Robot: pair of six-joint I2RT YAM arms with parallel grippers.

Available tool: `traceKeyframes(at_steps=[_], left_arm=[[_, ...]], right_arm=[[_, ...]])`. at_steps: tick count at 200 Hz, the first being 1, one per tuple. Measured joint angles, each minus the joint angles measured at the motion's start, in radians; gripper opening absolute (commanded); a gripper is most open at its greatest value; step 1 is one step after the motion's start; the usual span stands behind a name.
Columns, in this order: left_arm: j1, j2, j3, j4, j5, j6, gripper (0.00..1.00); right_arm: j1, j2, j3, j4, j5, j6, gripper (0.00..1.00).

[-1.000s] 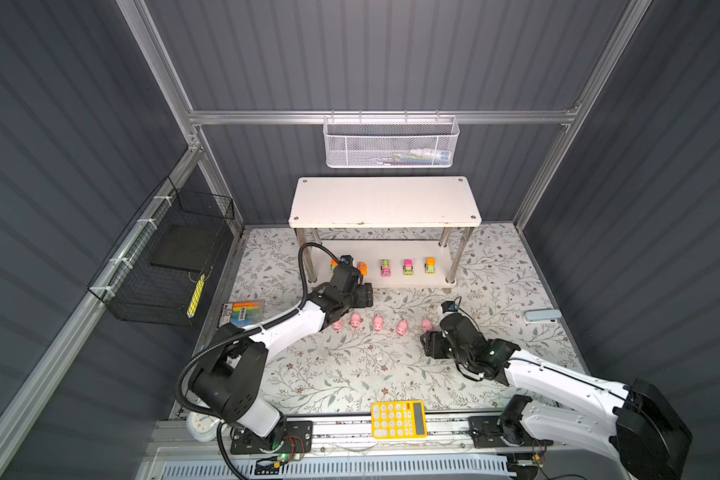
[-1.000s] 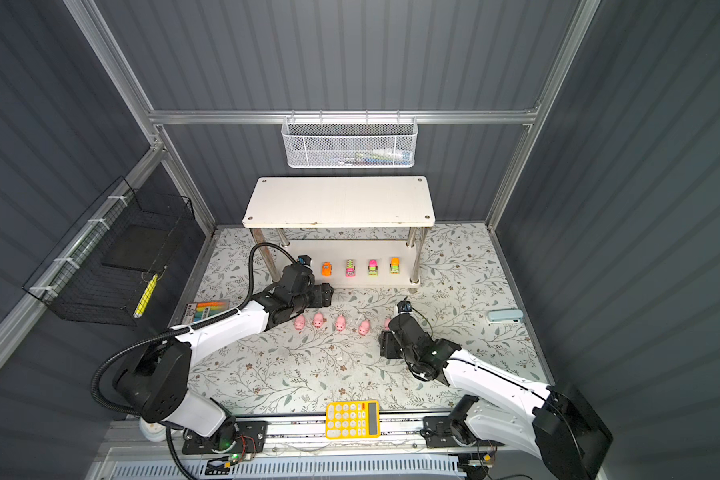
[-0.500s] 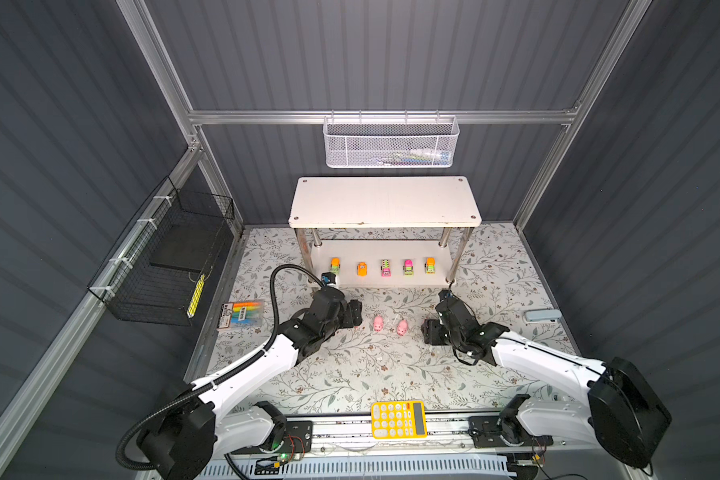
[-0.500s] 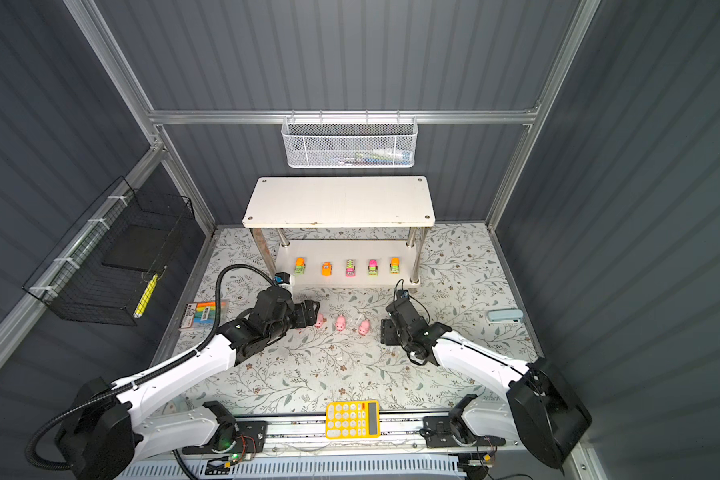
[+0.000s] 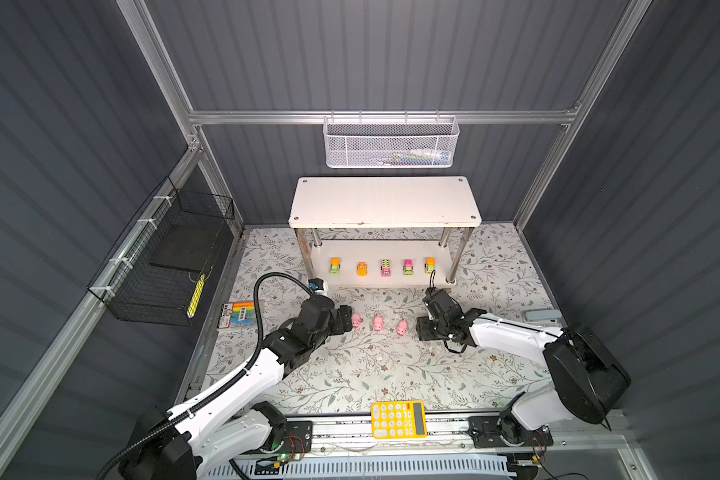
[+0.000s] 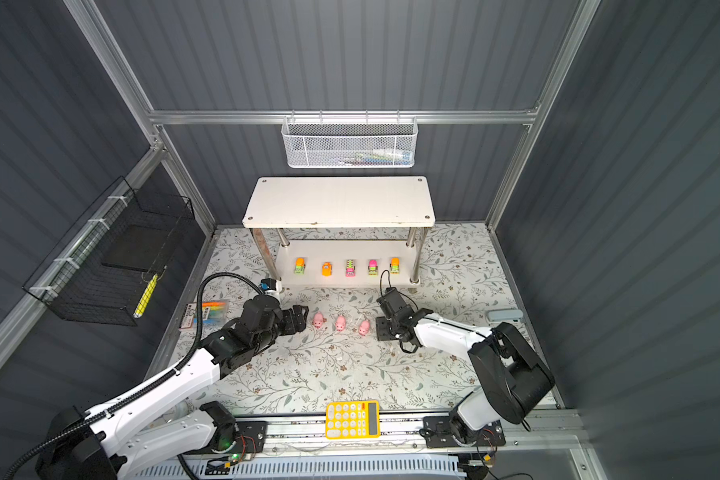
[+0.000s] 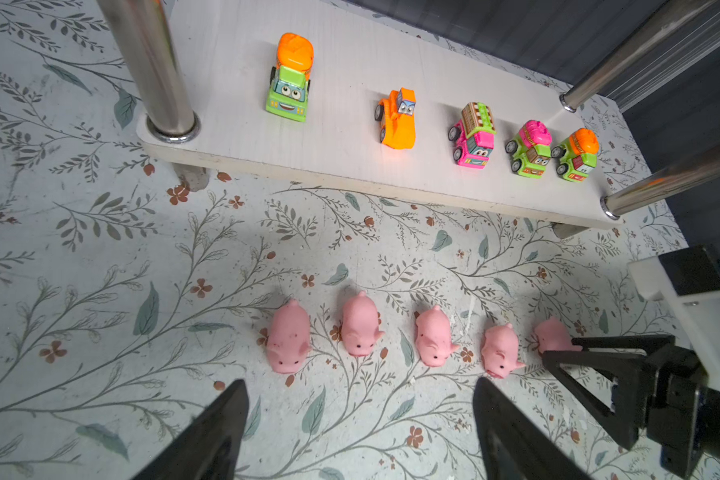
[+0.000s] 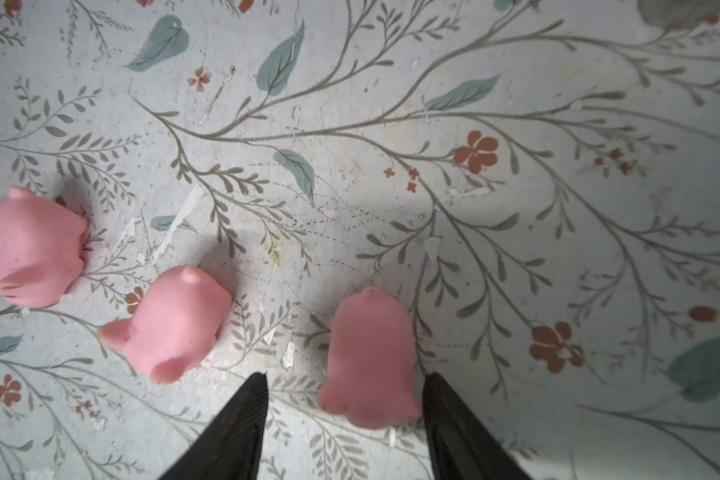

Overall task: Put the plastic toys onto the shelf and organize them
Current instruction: 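Lower and close the right gripper on the pink pig nearest it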

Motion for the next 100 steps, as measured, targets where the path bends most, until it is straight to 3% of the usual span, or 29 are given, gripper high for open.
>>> traceKeyframes(at_steps=[63, 100], left_arm=[[0.0, 0.004, -0.001, -0.002, -0.004, 0.0, 0.85], [0.0, 0.017, -0.001, 0.0, -0.004, 0.0, 0.85]], right_arm=[[0.0, 0.039, 0.002, 0.005, 0.016, -0.001, 0.44], [0.0, 0.043, 0.002, 0.016, 0.031, -0.002, 0.53]])
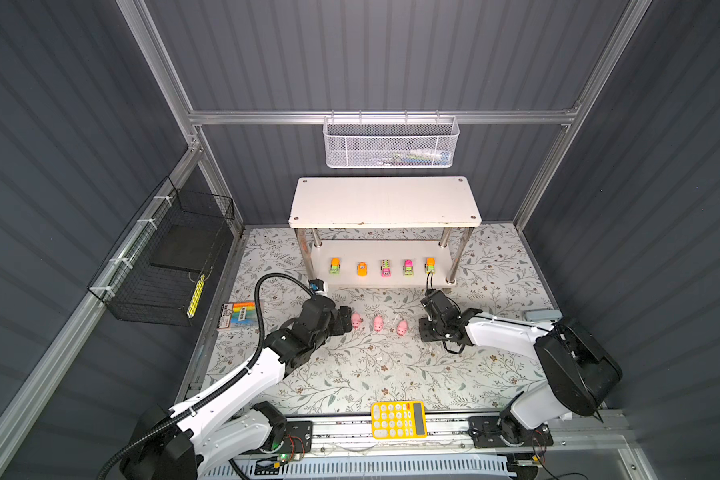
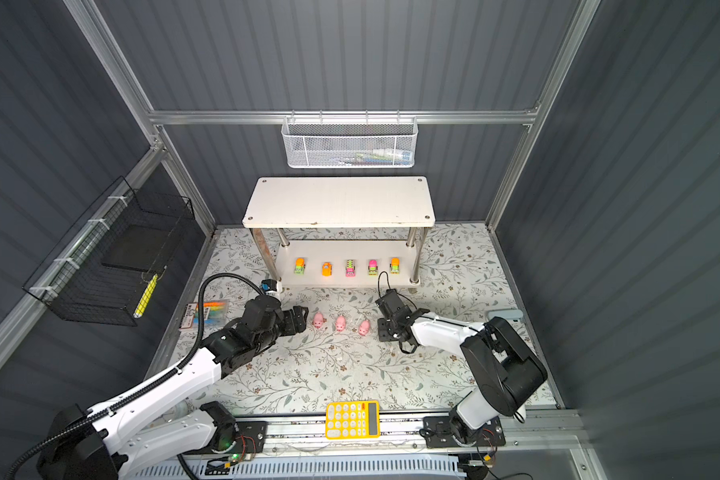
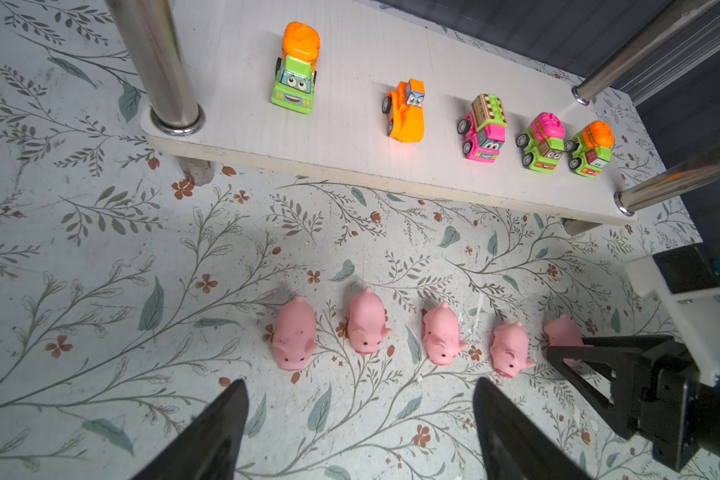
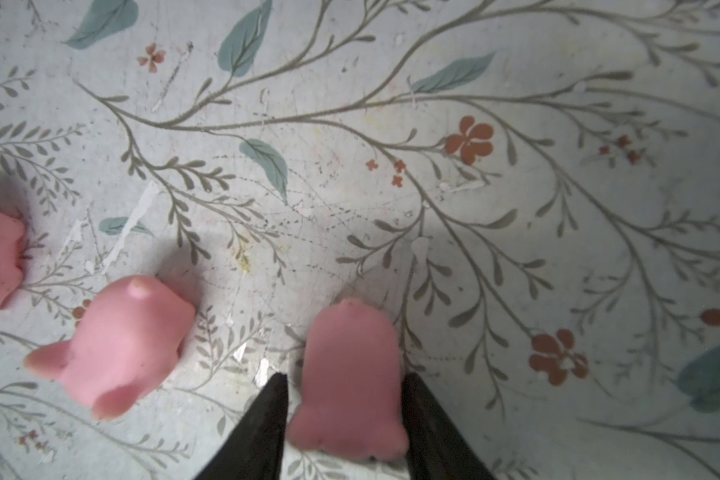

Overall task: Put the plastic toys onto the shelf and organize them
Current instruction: 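Lower and close the right gripper on the pink pig nearest it, then lift the pink pig with the right gripper up to the top shelf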

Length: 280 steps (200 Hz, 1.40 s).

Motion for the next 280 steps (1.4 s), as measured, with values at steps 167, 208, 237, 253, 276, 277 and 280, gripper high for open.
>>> traceKeyframes(at_steps=[167, 208, 237, 253, 276, 277, 280], left_arm=[[0.0, 0.034, 0.0, 0.011, 0.001, 0.0, 0.85], [0.0, 0.074, 0.0, 0.025, 0.002, 0.001, 0.85], [0.0, 0.082, 0.0, 0.026, 0.005, 0.001, 0.85], [0.0, 0.082, 0.0, 0.026, 0.005, 0.002, 0.85], [0.0, 0.081, 0.0, 0.027, 0.005, 0.003, 0.85], [0.0, 0.081, 0.0, 0.026, 0.005, 0.003, 0.85], [0.0, 0.08, 0.0, 0.026, 0.005, 0.003, 0.85]], right_arm=[[-0.01, -0.09, -0.003, -0.03, 0.031, 0.008, 0.31], [-0.01, -0.283, 0.066, -0.262, 0.027, 0.007, 0.31], [-0.01, -0.397, 0.262, -0.497, 0.032, 0.001, 0.33], [-0.012, -0.443, 0.405, -0.605, 0.043, -0.003, 0.33], [-0.017, -0.457, 0.621, -0.727, 0.06, -0.021, 0.33], [-0.018, -0.455, 0.634, -0.734, 0.061, -0.023, 0.33], [-0.018, -0.452, 0.66, -0.743, 0.062, -0.026, 0.33]])
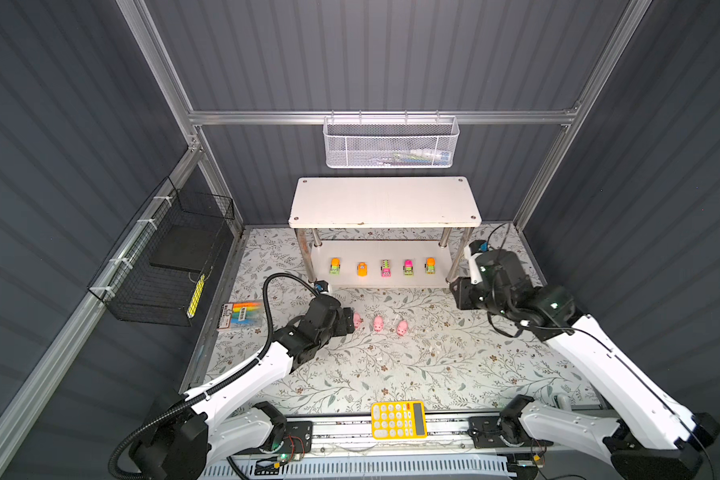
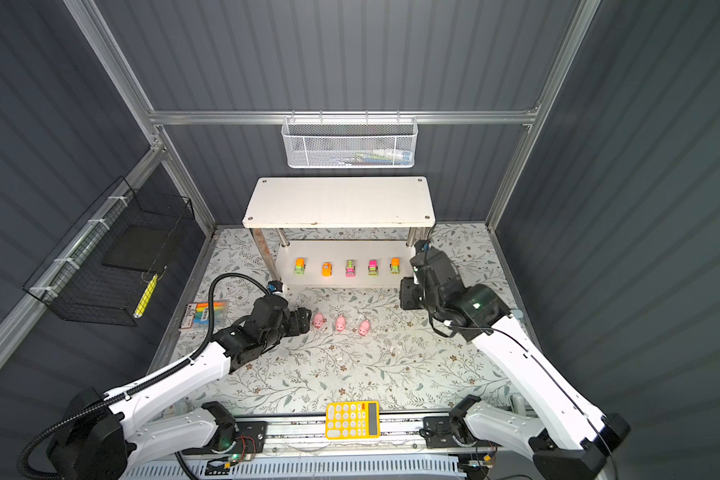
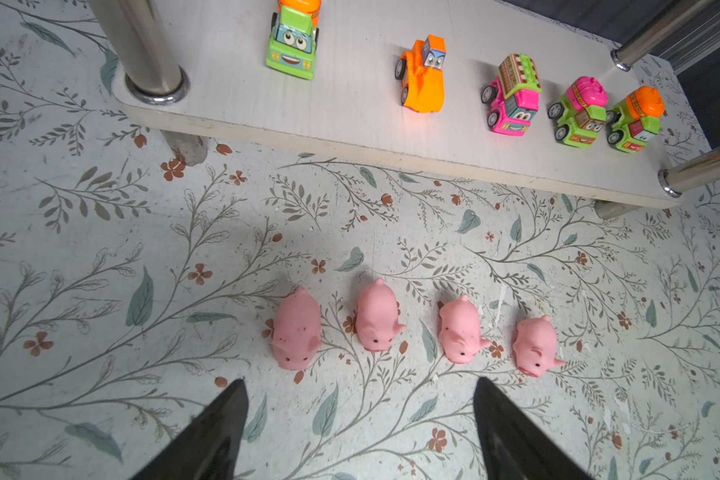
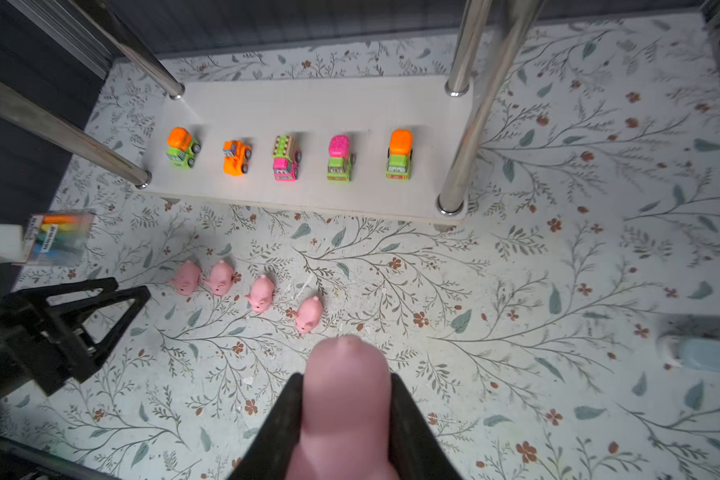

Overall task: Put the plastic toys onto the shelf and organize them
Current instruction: 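Lift the pink pig with the right gripper up to the top shelf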

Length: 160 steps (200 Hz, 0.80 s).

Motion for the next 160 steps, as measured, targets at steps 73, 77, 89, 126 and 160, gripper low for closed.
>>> traceKeyframes(at_steps=[73, 77, 89, 126, 160], left_arm=[[0.0, -0.071, -0.046, 0.006, -0.001, 0.0, 0.85], [0.0, -0.076, -0.049, 0.006, -0.001, 0.0, 0.85], [0.0, -0.084, -0.056, 0.007, -0.001, 0.0, 0.85], [0.0, -0.094, -0.066, 0.007, 0.0, 0.0, 0.86], [0.0, -0.094, -0.071, 0.01, 0.0, 0.0, 0.86]], right_arm=[[-0.067, 0.241, 0.457, -0.176, 0.021, -0.13, 0.33], [-0.074, 0.253, 0.471, -0.18, 0.021, -0.136, 0.32], [-0.097, 0.291, 0.516, -0.183, 0.018, -0.156, 0.32], [-0.153, 0.4, 0.657, -0.185, 0.001, -0.203, 0.33], [-0.195, 0.489, 0.752, -0.175, -0.03, -0.232, 0.34]])
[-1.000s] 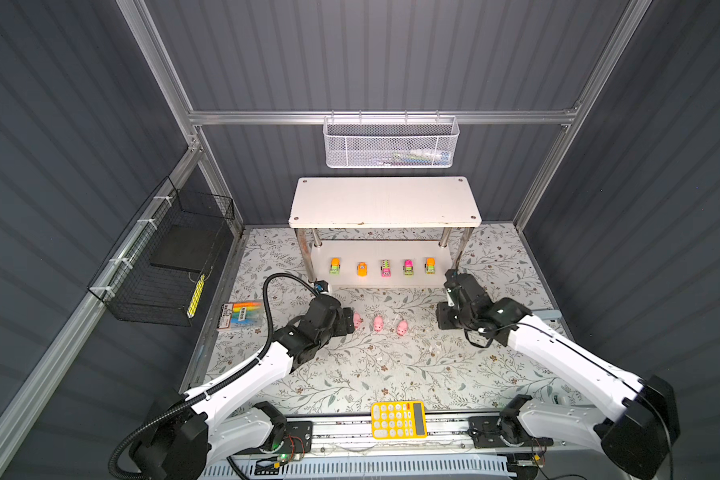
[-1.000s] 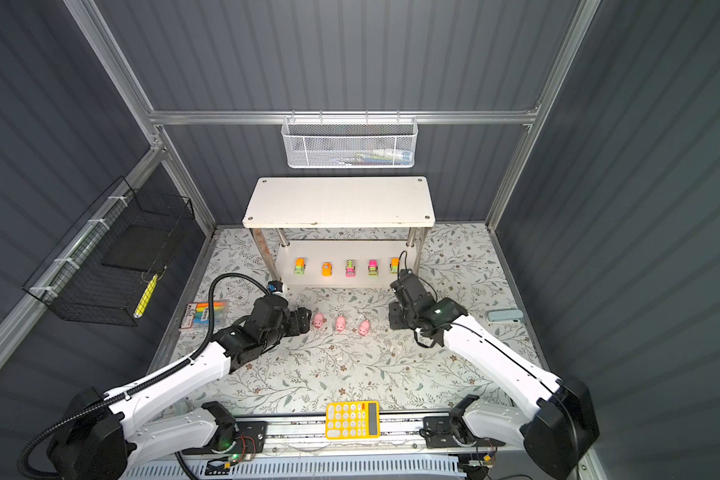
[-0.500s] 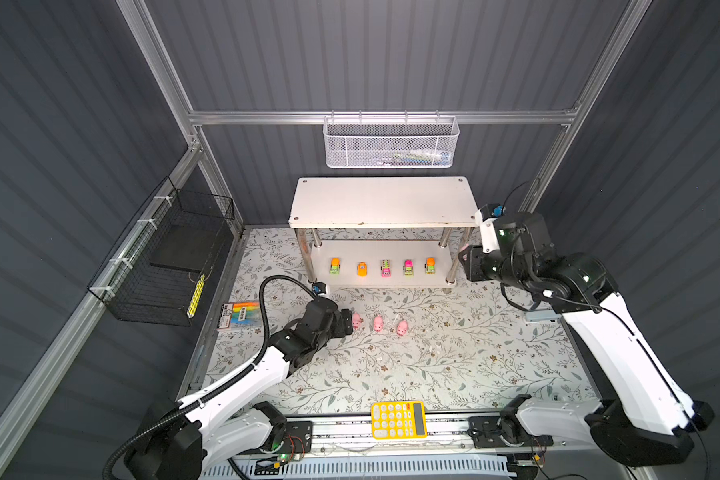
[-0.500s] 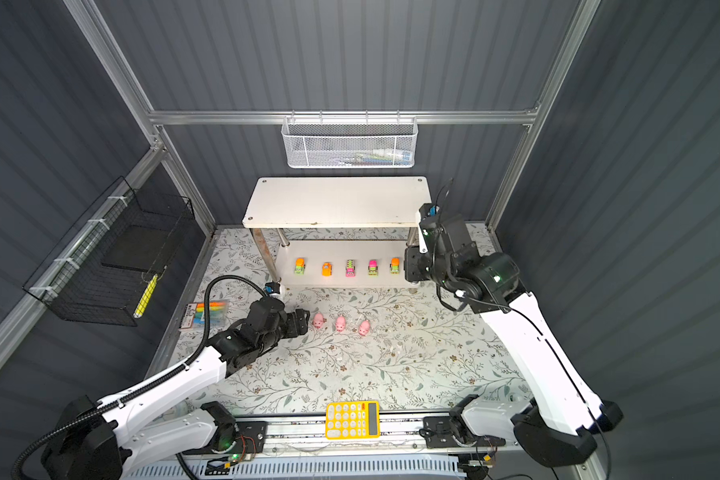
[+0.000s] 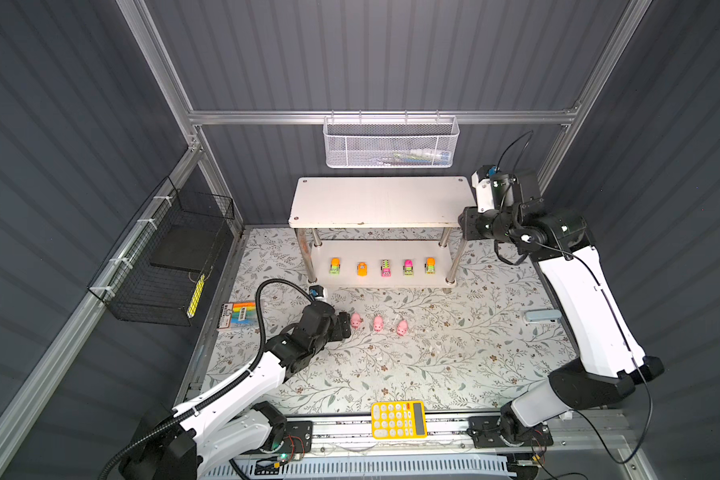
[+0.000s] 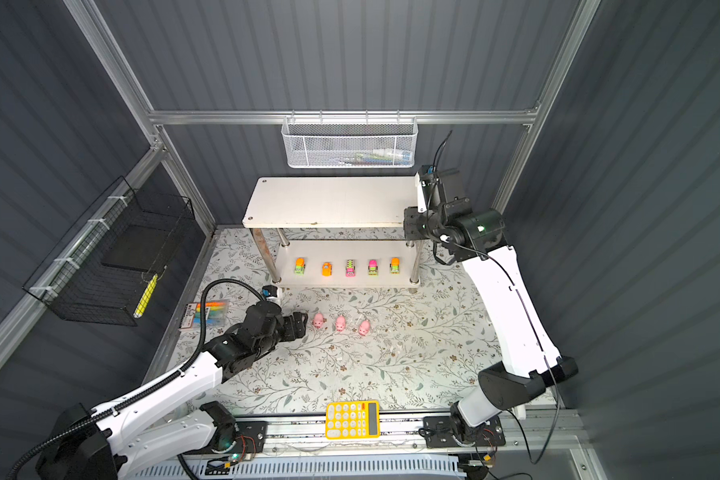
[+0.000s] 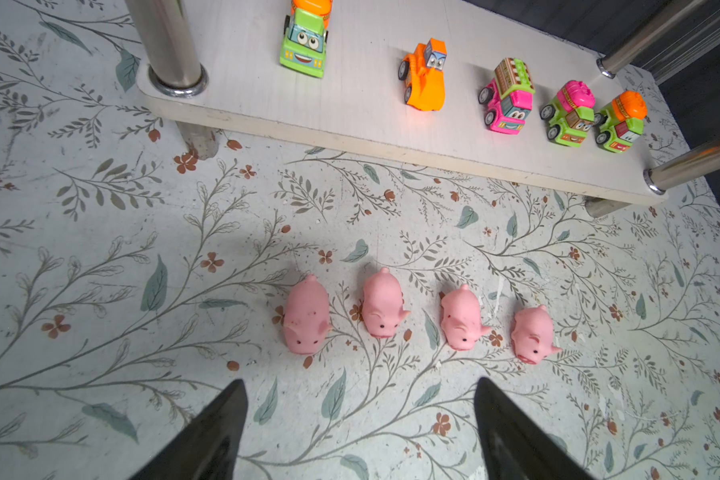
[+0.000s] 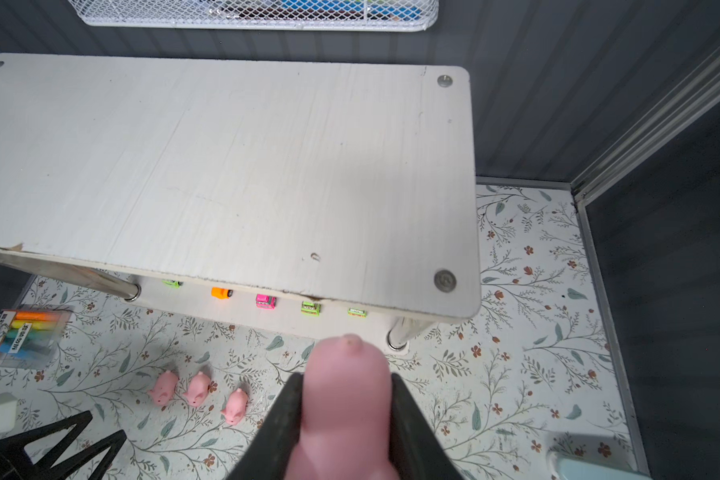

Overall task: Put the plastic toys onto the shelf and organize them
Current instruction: 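Lift the pink pig with the right gripper up to the top shelf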

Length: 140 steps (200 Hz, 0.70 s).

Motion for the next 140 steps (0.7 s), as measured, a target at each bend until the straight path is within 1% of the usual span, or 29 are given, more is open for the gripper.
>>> traceKeyframes(at_steps=[70, 103, 140], left_arm=[[0.0, 0.0, -0.011, 0.012, 0.0, 0.0, 0.86], [0.0, 0.0, -0.012, 0.014, 0.0, 0.0, 0.86], [0.0, 0.001, -0.012, 0.019, 0.0, -0.001, 0.85]], right_arm=[[-0.057, 0.166, 0.123, 0.029, -0.056, -0.029, 0.34], [-0.074, 0.214, 0.172, 0.035, -0.066, -0.034, 0.35], [-0.085, 0.243, 0.188, 0.038, -0.072, -0.042, 0.35]])
